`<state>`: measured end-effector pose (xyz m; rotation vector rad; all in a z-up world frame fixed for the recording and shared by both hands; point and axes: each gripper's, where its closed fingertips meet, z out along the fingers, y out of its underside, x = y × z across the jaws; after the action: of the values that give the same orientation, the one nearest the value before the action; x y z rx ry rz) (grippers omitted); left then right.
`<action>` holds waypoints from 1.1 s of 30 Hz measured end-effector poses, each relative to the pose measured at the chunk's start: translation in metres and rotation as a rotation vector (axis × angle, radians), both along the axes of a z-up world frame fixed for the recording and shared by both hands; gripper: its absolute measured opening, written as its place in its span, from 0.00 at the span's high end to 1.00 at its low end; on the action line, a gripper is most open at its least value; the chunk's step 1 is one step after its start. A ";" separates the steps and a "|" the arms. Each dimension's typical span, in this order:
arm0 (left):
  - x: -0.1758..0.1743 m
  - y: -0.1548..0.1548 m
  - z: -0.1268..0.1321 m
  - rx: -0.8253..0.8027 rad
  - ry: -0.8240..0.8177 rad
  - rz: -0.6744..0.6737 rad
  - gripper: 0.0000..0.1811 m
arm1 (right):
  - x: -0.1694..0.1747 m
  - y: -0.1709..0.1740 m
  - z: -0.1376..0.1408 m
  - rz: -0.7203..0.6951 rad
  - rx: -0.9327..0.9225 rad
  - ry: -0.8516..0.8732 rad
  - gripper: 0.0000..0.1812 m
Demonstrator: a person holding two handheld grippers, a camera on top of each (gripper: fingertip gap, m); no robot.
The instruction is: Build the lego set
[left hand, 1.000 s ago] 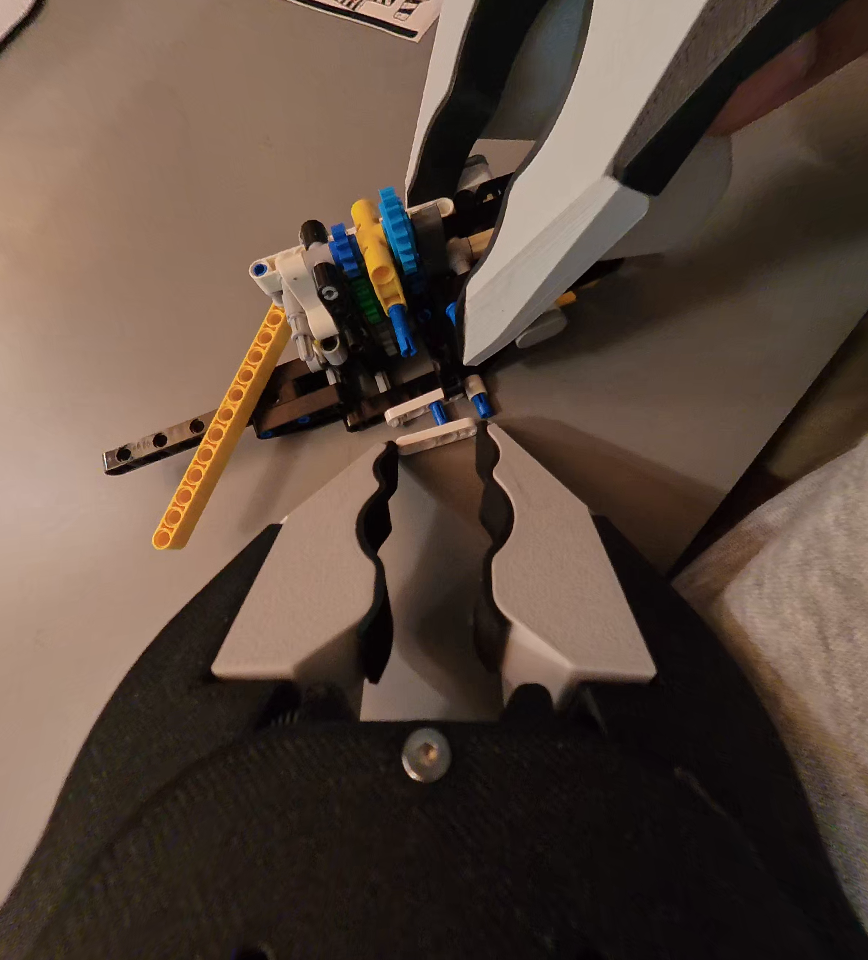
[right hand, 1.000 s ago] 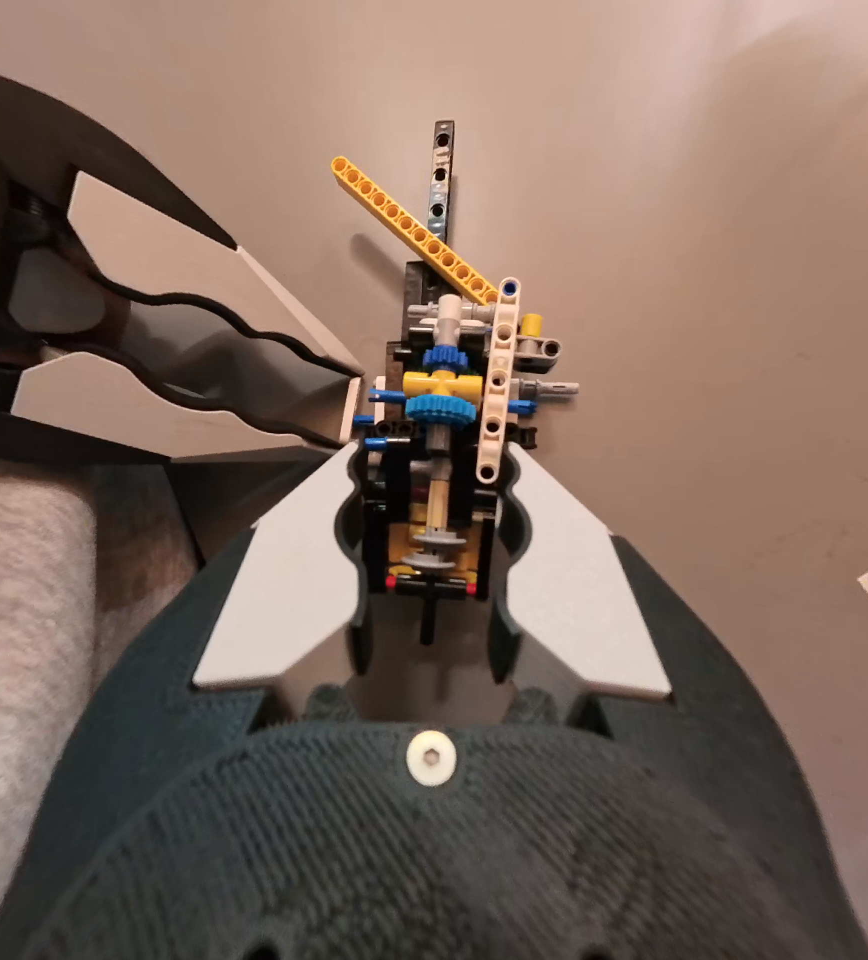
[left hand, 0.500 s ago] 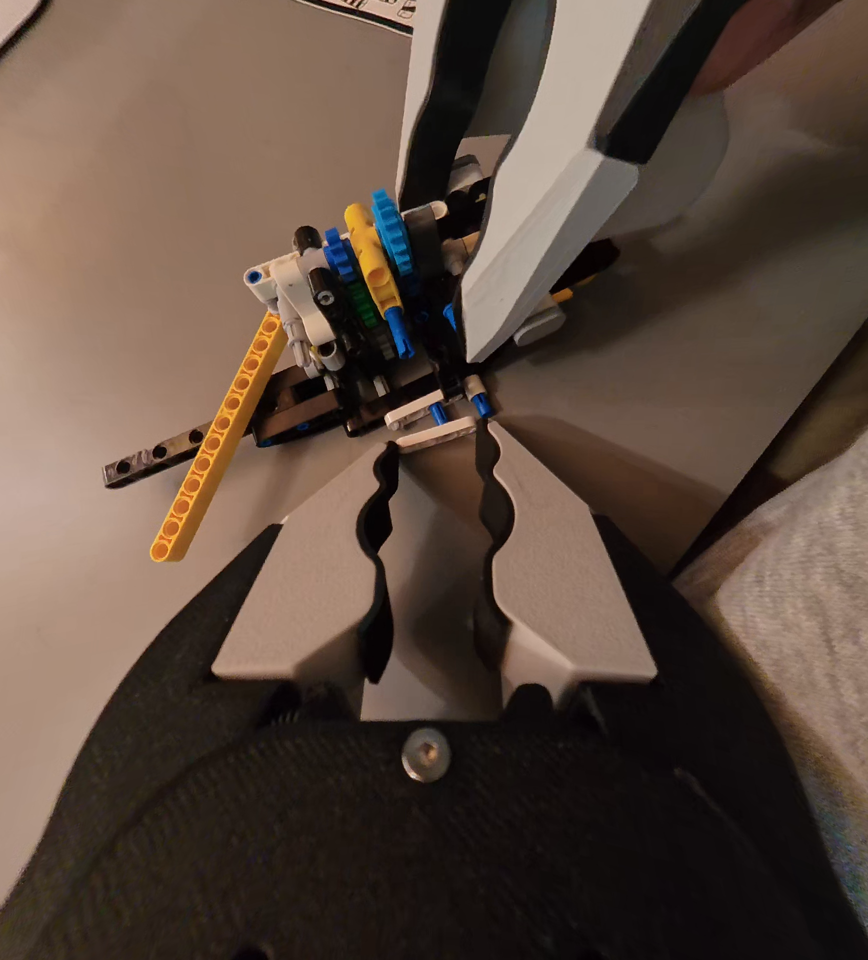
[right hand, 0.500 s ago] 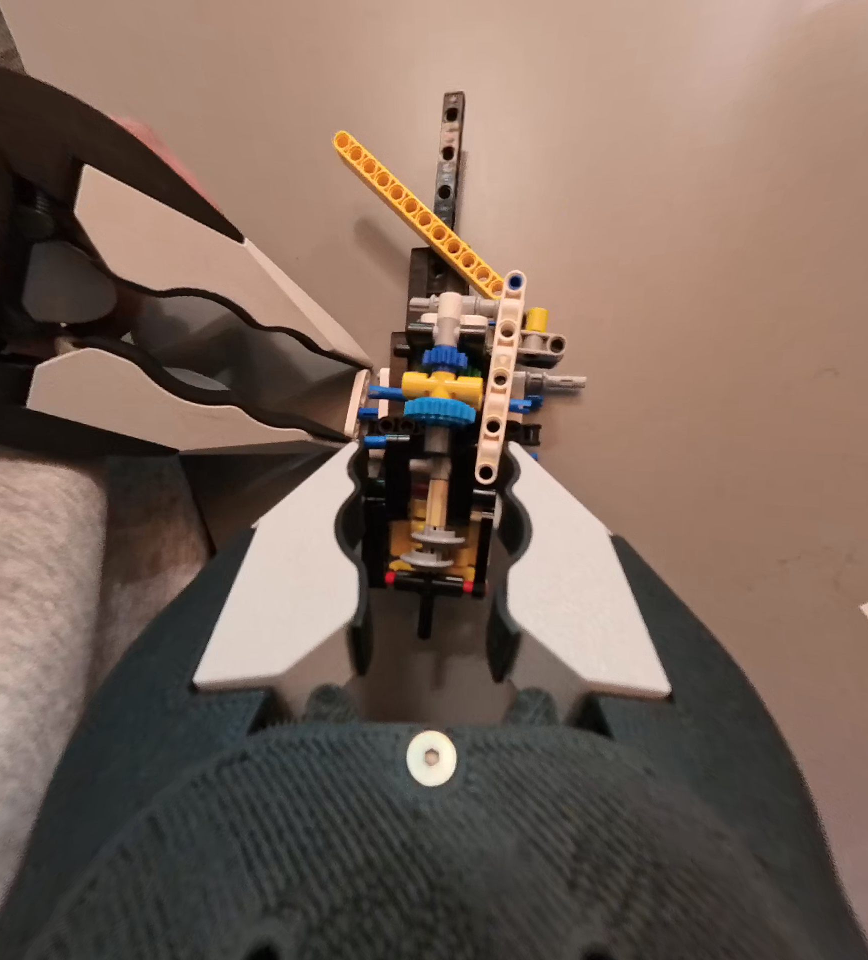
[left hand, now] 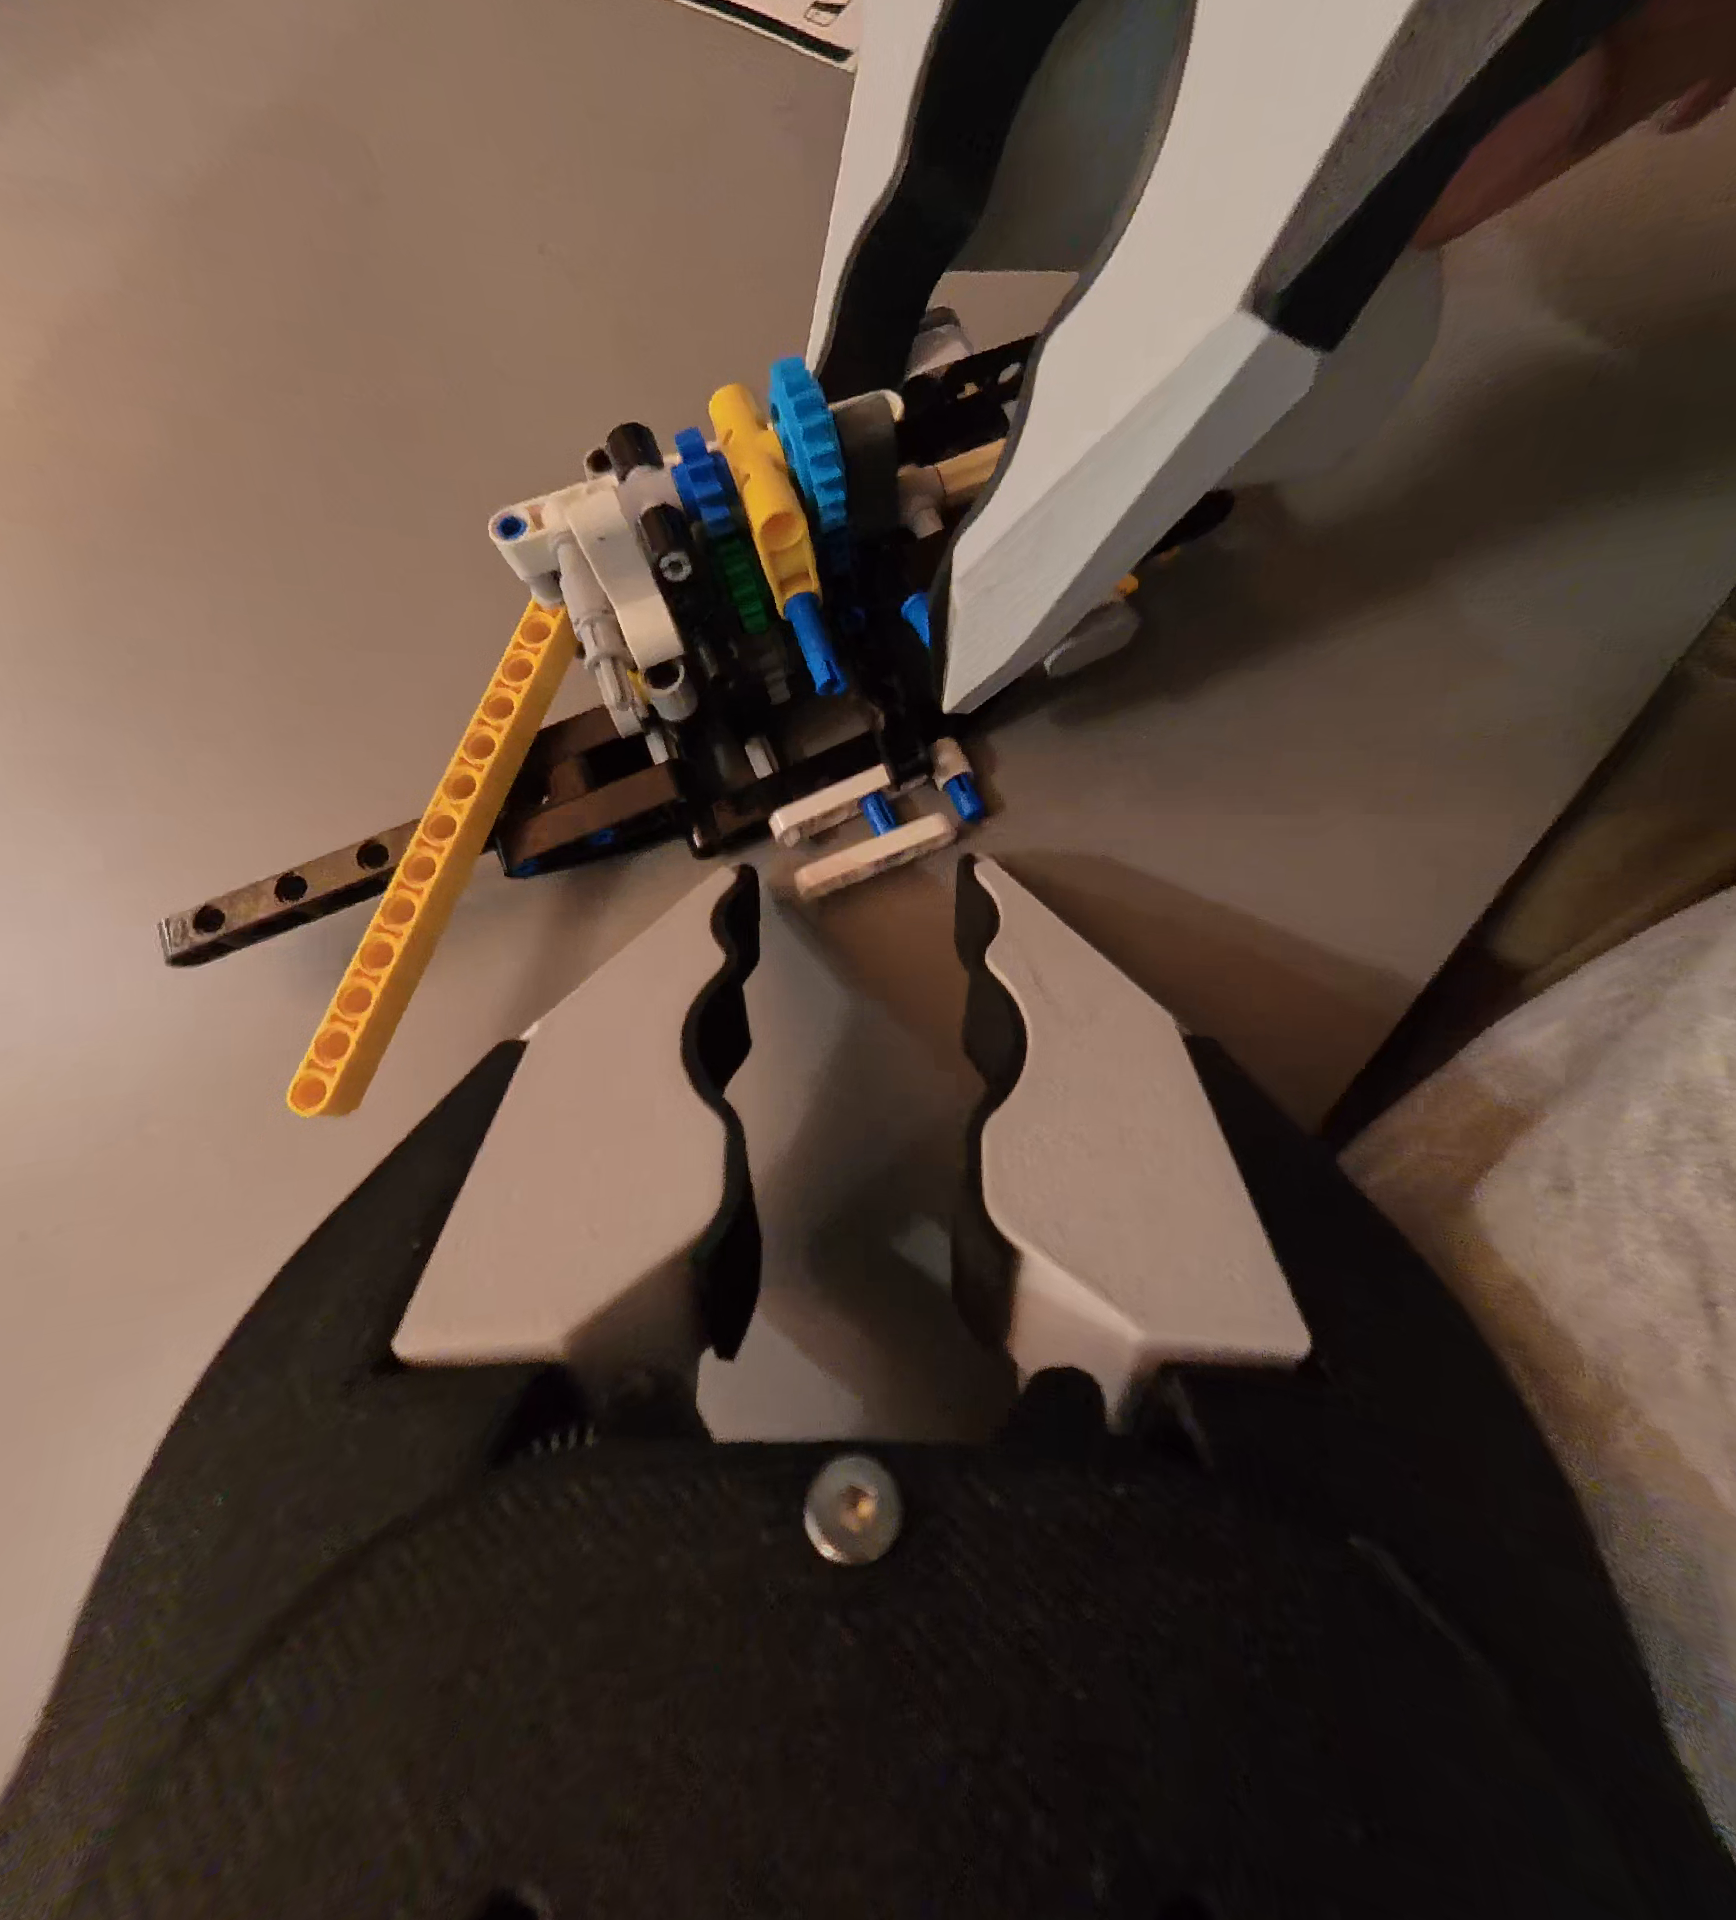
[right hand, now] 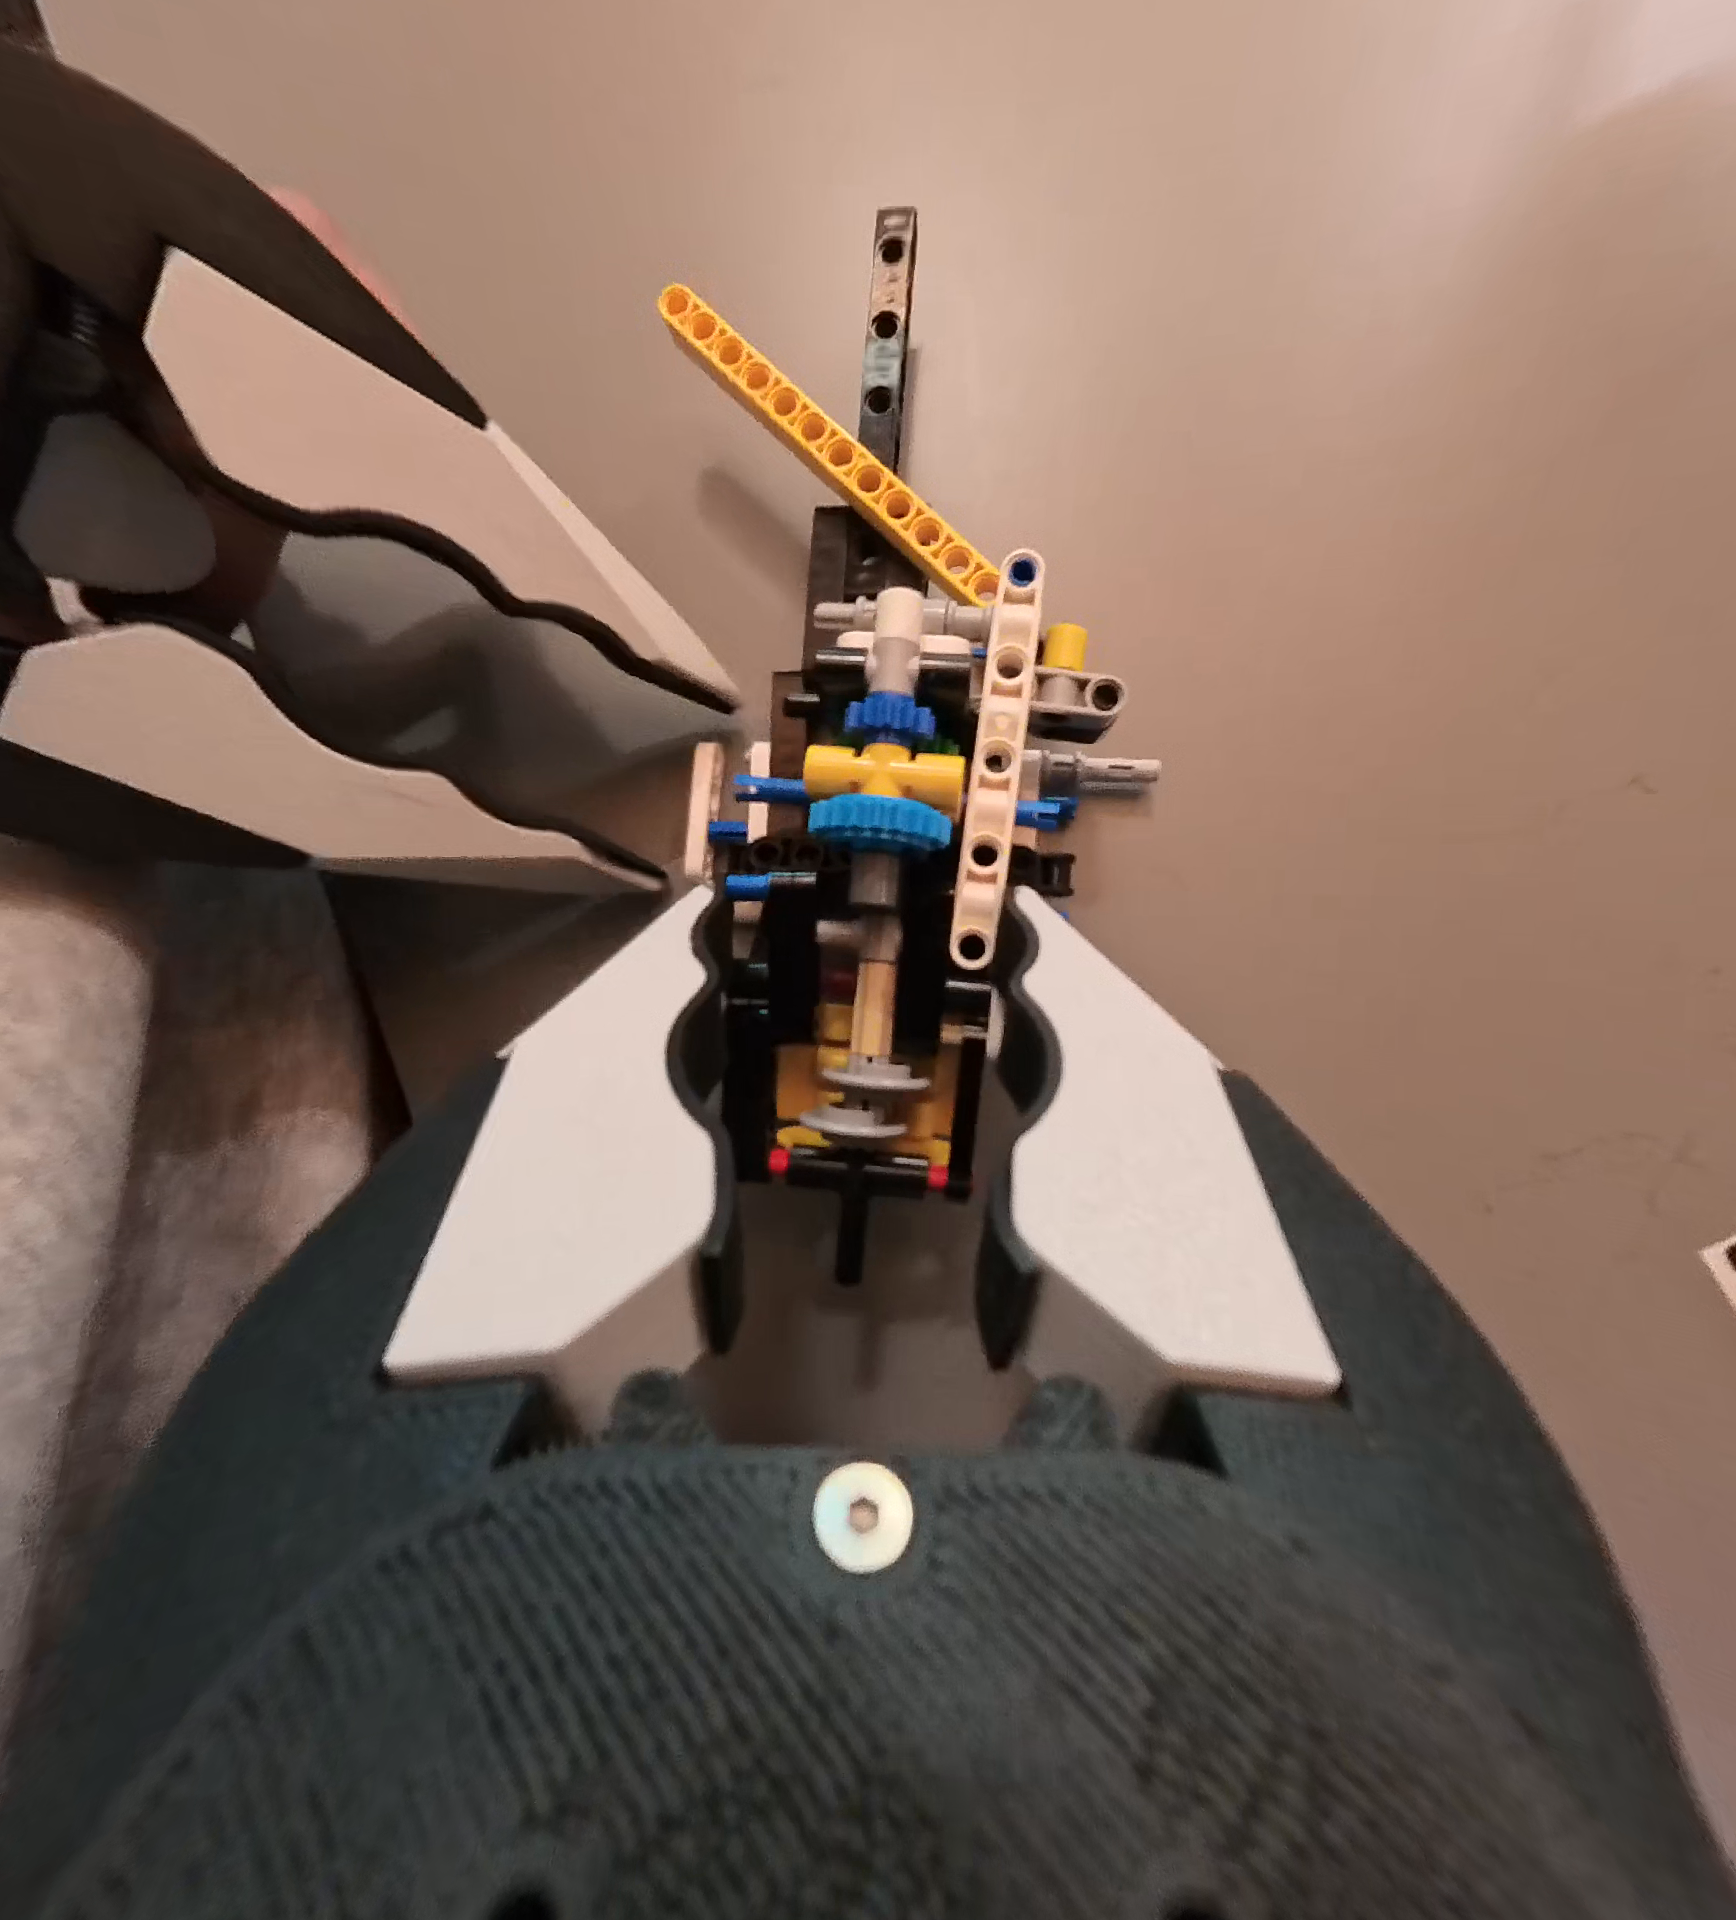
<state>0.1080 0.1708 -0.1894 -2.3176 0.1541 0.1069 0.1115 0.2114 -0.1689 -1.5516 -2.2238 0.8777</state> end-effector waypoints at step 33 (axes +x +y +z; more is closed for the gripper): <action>-0.029 0.019 0.003 -0.019 0.086 -0.549 0.59 | -0.002 0.009 -0.015 -0.310 0.211 0.221 0.47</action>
<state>0.0795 0.1902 -0.1860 -2.2077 0.8256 -0.0737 0.1093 0.2201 -0.1835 -1.5591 -1.7974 0.6629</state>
